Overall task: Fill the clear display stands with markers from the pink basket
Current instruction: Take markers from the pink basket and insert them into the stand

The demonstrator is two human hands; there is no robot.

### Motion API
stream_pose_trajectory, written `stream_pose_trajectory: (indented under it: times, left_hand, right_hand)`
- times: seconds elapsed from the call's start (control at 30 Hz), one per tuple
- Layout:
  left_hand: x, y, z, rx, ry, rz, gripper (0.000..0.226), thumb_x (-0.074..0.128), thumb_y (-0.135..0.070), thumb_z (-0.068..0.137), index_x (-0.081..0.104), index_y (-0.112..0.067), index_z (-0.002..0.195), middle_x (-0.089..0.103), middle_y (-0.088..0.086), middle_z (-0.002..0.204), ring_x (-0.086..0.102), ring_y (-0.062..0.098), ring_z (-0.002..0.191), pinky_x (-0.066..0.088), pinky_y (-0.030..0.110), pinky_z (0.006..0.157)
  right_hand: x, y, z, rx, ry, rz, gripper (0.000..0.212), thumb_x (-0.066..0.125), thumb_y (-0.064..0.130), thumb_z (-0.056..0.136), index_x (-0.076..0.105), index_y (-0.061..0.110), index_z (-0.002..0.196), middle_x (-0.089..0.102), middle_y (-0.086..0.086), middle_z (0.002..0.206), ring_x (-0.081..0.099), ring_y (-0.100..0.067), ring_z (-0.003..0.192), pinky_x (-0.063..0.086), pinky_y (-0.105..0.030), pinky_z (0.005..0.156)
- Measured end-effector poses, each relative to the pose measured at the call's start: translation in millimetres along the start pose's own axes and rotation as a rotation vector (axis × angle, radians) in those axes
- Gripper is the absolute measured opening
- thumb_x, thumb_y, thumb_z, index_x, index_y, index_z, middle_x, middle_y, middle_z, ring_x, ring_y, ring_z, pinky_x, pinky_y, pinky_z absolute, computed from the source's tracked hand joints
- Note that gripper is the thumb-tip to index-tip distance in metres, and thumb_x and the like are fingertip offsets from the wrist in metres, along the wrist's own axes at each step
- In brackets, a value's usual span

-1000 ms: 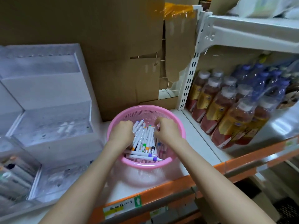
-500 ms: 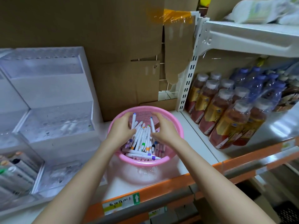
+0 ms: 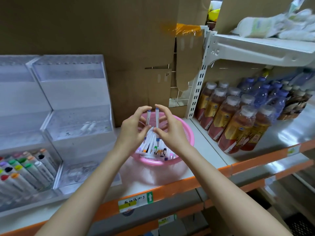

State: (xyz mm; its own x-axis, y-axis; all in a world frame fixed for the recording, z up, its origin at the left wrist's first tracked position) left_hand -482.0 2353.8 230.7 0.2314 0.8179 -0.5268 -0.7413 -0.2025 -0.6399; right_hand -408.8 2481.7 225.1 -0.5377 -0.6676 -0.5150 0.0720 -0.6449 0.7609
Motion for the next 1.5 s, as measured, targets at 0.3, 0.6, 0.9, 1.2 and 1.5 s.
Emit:
stream_pose_trajectory:
  times: [0.3,0.6,0.9,1.2,1.5]
  left_hand:
    - [-68,-15,-30,0.127,-0.177,-0.004,0.058,0.07,0.004,0.075,0.05,-0.028,0.12,0.061,-0.003,0.079,0.061,0.008,0.073,0.049,0.011,0.07]
    - [-170,1,-84,0.089,-0.253,0.077,0.053,0.073,-0.002,0.078,0.053,-0.021,0.123,0.054,-0.015,0.083,0.061,0.004,0.074,0.052,0.01,0.07]
    - [-247,35,-132,-0.1,-0.293,0.014,0.046,0.076,-0.009,0.078,0.051,-0.028,0.112,0.058,-0.012,0.08,0.065,0.004,0.067,0.055,0.02,0.069]
    - [-252,50,-141,-0.151,-0.226,-0.033,0.03,0.074,-0.012,0.081,0.051,-0.021,0.096,0.06,-0.009,0.086,0.065,0.011,0.079,0.054,0.023,0.07]
    - [-242,62,-148,-0.126,-0.215,0.017,0.027,0.075,-0.011,0.08,0.052,-0.021,0.09,0.06,-0.01,0.08,0.063,-0.003,0.074,0.049,0.008,0.067]
  right_hand:
    - [25,55,-16,-0.138,0.034,0.068,0.074,0.066,-0.006,0.081,0.042,0.033,0.139,0.064,-0.001,0.088,0.064,-0.011,0.074,0.054,-0.031,0.07]
    - [94,129,-42,-0.2,0.061,0.121,0.067,0.071,0.004,0.083,0.041,0.03,0.137,0.06,-0.005,0.093,0.066,-0.016,0.071,0.057,-0.033,0.07]
    - [163,176,-64,-0.189,0.112,0.109,0.063,0.065,-0.005,0.084,0.043,0.025,0.135,0.049,0.012,0.082,0.061,-0.014,0.077,0.048,-0.021,0.071]
    - [196,186,-73,-0.189,0.113,0.085,0.06,0.065,-0.001,0.086,0.041,0.028,0.133,0.062,-0.007,0.093,0.063,-0.017,0.079,0.045,-0.016,0.059]
    - [204,177,-81,-0.168,0.074,0.039,0.057,0.064,-0.004,0.085,0.045,0.023,0.131,0.049,0.011,0.086,0.059,-0.014,0.074,0.044,-0.011,0.059]
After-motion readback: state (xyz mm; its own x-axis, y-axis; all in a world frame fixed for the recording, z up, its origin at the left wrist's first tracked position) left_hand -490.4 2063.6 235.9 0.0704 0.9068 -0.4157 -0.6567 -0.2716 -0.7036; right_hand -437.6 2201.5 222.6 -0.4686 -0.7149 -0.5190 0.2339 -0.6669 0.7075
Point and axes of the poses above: each hand's wrist, its own z-axis towards the middle knuckle, its own x-axis out of the palm, y = z × x, the point moved 2 cm from there along z, towards the middle knuckle
